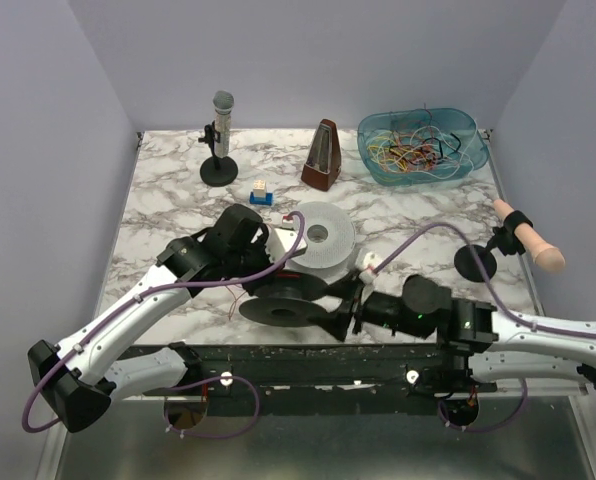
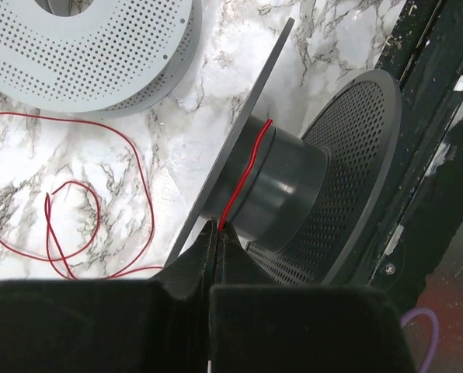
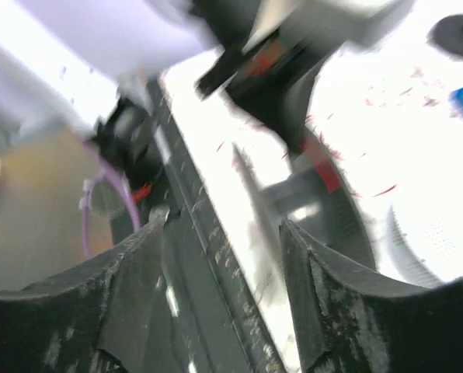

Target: Wrap the cables

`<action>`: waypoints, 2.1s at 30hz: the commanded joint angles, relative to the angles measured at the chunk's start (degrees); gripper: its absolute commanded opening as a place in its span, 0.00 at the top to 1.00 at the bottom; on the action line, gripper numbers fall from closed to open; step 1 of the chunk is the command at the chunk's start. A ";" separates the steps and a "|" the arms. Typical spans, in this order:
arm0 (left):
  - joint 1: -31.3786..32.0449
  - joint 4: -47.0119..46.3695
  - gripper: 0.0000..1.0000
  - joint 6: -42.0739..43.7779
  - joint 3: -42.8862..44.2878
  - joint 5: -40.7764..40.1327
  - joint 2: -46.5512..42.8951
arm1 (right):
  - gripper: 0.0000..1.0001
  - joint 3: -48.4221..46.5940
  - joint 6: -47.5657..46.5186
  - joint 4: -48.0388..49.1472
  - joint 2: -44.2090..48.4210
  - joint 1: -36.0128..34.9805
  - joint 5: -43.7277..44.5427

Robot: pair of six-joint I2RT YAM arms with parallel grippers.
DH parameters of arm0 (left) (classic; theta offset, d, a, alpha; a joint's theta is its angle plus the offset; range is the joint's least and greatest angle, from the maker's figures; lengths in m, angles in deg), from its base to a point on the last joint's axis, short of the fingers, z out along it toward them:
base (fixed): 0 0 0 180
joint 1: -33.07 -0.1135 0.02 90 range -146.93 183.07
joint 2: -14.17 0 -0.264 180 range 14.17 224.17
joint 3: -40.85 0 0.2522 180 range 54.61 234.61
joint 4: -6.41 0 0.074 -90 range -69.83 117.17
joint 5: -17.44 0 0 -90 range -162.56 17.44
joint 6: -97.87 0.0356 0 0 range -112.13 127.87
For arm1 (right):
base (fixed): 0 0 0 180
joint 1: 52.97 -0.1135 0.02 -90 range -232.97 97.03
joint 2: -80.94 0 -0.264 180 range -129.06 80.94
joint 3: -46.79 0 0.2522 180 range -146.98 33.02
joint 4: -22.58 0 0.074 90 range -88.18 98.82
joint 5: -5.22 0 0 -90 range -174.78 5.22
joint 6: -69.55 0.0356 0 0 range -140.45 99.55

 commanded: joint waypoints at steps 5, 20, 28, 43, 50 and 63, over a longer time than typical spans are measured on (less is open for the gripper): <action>0.65 2.21 1.00 1.58 2.88 -1.66 0.00 | 0.17 -15.02 -8.20 -14.48 -3.15 20.40 -12.93; 1.00 1.77 1.00 1.41 0.95 0.54 0.62 | 0.16 -11.87 -13.93 -0.44 -18.98 31.75 -43.02; 1.09 0.71 1.00 1.76 -0.02 -0.25 1.32 | 0.21 -9.93 -12.79 9.23 -25.22 32.19 -44.43; 1.09 0.18 1.00 1.85 0.24 -1.57 2.02 | 0.39 -9.23 -15.42 14.16 -30.94 33.07 -48.82; 1.09 0.63 1.00 2.81 0.07 -2.18 2.02 | 0.64 -8.79 -17.00 14.60 -31.30 33.07 -48.65; 1.09 13.62 0.34 5.97 10.95 -1.13 1.06 | 0.99 -7.65 -25.53 13.46 -30.24 33.16 -50.05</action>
